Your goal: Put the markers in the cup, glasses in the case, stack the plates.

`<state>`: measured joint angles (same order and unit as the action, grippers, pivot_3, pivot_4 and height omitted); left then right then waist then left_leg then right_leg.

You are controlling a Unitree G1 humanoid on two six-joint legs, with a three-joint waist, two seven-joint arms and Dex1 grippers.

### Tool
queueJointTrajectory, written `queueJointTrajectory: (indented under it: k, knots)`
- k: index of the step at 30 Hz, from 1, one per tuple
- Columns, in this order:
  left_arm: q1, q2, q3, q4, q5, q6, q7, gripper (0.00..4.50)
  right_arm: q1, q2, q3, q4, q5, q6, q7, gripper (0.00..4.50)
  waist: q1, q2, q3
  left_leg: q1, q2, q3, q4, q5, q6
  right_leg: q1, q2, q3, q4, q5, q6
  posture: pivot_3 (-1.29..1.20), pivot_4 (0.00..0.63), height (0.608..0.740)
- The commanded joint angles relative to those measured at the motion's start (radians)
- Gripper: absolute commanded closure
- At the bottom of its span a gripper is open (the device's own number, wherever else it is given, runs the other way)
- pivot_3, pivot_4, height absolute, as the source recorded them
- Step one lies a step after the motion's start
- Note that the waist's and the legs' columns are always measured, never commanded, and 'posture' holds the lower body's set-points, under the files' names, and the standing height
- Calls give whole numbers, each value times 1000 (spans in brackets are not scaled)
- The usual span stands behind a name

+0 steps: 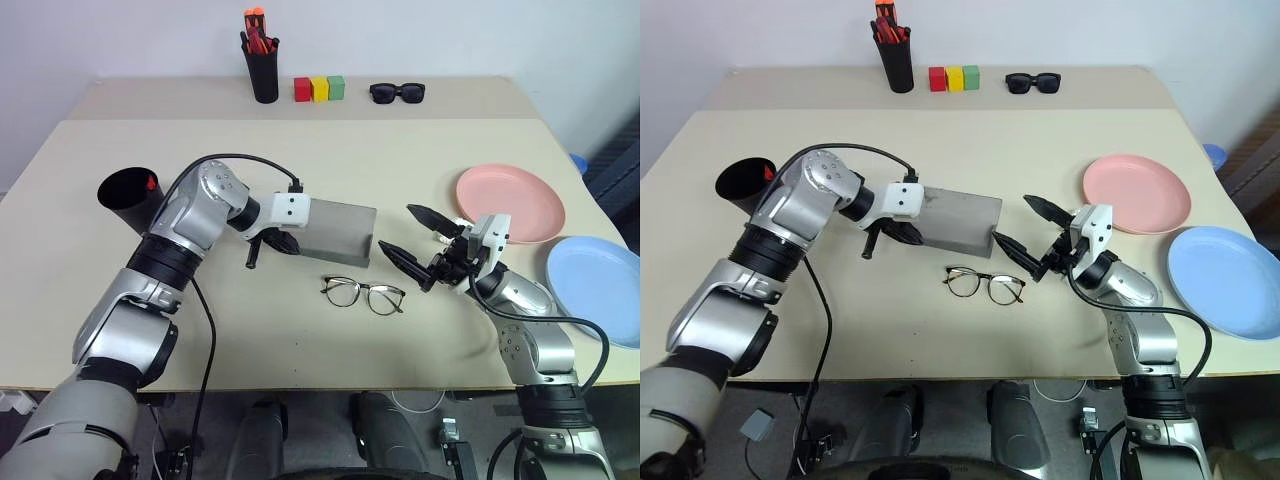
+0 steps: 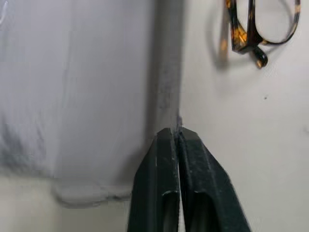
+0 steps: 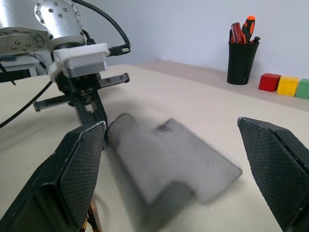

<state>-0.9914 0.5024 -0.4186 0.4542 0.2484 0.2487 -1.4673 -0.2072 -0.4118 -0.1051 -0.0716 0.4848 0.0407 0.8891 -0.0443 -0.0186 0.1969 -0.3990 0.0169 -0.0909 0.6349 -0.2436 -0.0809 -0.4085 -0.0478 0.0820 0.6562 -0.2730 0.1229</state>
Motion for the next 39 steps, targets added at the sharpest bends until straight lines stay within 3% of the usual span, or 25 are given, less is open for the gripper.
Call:
queueJointTrajectory:
  k: [1, 9, 26, 39]
  knots:
    - [-46, 2, 0, 6, -10, -17, 8, 4475, -7, -2, -14, -13, 2, -22, -4, 0, 0, 0, 0, 0, 0, 0, 0, 0, 0, 0, 0, 0, 0, 0, 0, 0, 150, 740]
    - [-39, 30, 7, -26, -24, -3, -21, 4475, 7, 1, -13, -22, -1, -26, -12, 0, -1, 0, 0, 0, 0, 0, 0, 0, 0, 0, 0, 0, 0, 0, 0, 0, 150, 740]
    - [145, 188, 46, -430, -155, 347, -28, 4475, -19, -1, -3, 21, -2, -42, 20, 0, -1, 0, 0, 0, 0, 0, 0, 0, 0, 0, 0, 0, 1, 0, 0, 0, 150, 740]
    - [174, 232, 25, -471, -189, 415, 60, 4475, -23, -8, -8, 26, 1, -33, 37, 0, 0, 0, 0, 1, 0, 0, 0, 0, 0, 0, 0, 0, 1, 0, 0, 0, 150, 740]
